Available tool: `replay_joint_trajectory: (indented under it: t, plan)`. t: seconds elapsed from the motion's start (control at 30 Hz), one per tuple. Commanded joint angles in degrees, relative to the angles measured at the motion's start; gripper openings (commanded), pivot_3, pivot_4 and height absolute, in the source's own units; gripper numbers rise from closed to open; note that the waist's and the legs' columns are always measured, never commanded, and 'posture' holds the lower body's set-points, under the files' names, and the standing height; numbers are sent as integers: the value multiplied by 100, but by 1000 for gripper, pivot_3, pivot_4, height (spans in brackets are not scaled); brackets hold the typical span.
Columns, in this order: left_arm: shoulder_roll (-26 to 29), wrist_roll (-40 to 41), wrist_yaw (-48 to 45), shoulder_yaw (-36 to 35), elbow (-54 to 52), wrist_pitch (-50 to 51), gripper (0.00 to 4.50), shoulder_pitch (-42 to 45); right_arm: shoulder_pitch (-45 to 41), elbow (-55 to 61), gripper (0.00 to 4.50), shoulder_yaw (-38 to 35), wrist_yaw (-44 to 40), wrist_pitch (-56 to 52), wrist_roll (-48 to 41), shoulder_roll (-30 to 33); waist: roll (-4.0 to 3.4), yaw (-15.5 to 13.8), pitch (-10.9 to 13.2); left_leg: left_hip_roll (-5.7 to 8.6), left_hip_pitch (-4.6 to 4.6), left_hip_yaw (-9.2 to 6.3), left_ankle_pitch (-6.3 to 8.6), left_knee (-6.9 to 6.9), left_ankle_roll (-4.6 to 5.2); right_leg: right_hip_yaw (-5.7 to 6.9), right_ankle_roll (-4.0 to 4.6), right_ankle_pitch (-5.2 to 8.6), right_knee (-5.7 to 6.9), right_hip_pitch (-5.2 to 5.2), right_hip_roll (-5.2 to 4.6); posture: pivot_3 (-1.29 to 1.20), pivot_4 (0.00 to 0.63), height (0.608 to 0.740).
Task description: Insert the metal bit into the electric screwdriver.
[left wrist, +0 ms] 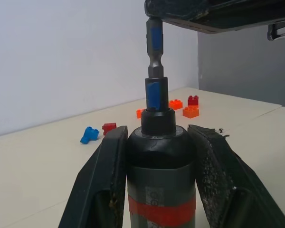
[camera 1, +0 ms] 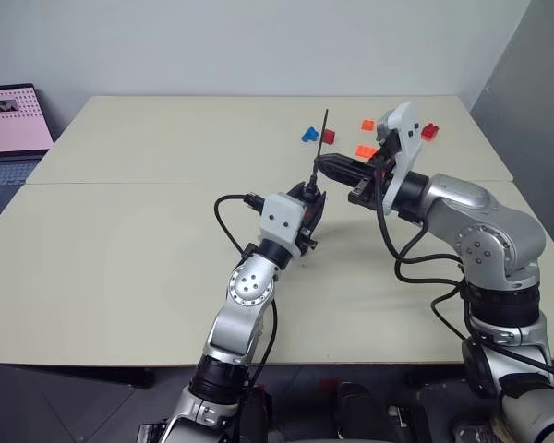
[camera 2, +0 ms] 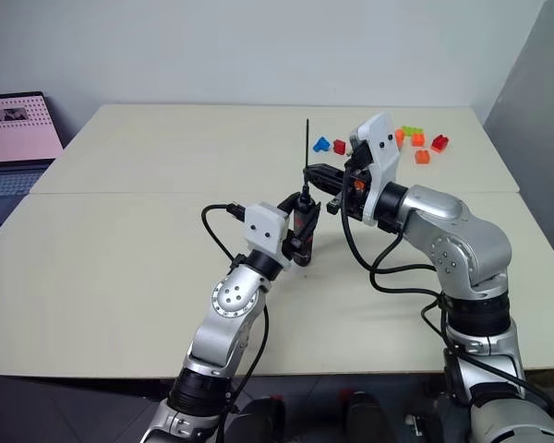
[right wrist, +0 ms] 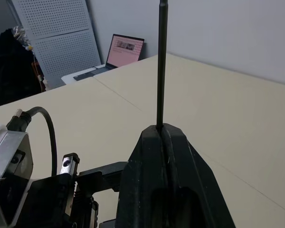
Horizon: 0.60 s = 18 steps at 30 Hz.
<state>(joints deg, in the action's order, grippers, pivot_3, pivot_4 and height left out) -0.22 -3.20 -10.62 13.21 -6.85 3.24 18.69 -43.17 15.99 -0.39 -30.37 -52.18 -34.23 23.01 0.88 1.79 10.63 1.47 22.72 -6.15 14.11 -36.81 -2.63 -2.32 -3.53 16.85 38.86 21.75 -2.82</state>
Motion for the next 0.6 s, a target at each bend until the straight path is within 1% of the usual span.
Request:
replay_joint_trajectory:
  t: [0.03, 0.27, 0.43, 0.6]
  plan:
    - [19, -43, 56, -32, -164, -66, 1636, -77, 72, -44, 0, 60, 225, -492, 13, 61, 0, 0, 0, 0, 0, 0, 0, 0, 0, 0, 0, 0, 0, 0, 0, 0, 150, 740]
    - [12, -81, 72, -31, -157, -66, 1636, -80, -20, 184, 0, 173, 457, -983, -37, 95, 0, 1, 0, -1, 0, -1, 0, 0, 0, 0, 0, 0, 0, 0, 0, 0, 150, 740]
    - [3, -122, 104, -24, -186, -56, 1636, -98, -24, 293, 0, 171, 614, -1121, -6, 88, 0, 1, -1, -1, 0, -1, 0, 1, 0, 0, 0, 0, -1, 0, 0, 0, 150, 740]
    - [-8, -173, 137, -20, -171, -75, 1636, -94, -4, 362, 0, 220, 857, -1193, 51, -53, -1, 3, -3, -1, 0, 0, 0, 1, 0, 0, -1, 0, -1, 0, 1, 0, 150, 740]
